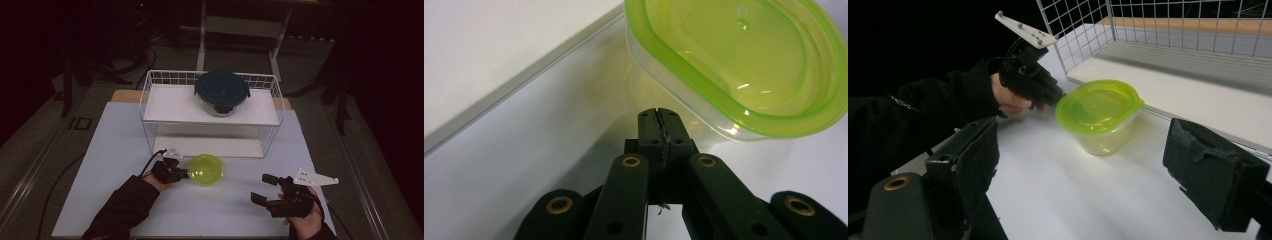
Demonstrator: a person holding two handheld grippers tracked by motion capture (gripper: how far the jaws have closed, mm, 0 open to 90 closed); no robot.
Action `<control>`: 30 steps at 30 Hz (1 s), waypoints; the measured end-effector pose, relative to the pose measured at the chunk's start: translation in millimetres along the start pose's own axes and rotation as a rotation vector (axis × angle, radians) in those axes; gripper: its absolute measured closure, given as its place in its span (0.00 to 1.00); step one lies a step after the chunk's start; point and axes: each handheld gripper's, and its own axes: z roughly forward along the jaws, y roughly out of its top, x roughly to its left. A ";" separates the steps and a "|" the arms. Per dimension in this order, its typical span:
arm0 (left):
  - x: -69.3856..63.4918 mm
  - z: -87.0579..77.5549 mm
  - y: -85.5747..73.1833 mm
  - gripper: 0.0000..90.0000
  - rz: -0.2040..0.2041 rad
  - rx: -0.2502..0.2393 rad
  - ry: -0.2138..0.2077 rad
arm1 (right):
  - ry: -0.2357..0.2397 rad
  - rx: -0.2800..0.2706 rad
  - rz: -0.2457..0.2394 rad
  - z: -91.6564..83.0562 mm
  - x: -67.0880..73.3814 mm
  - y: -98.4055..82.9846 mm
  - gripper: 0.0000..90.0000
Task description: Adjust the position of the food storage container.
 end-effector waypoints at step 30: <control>-3.7 -11.9 -0.1 0.98 -0.027 -0.027 -0.034 | -0.023 0.019 -0.034 3.0 2.6 -1.9 0.16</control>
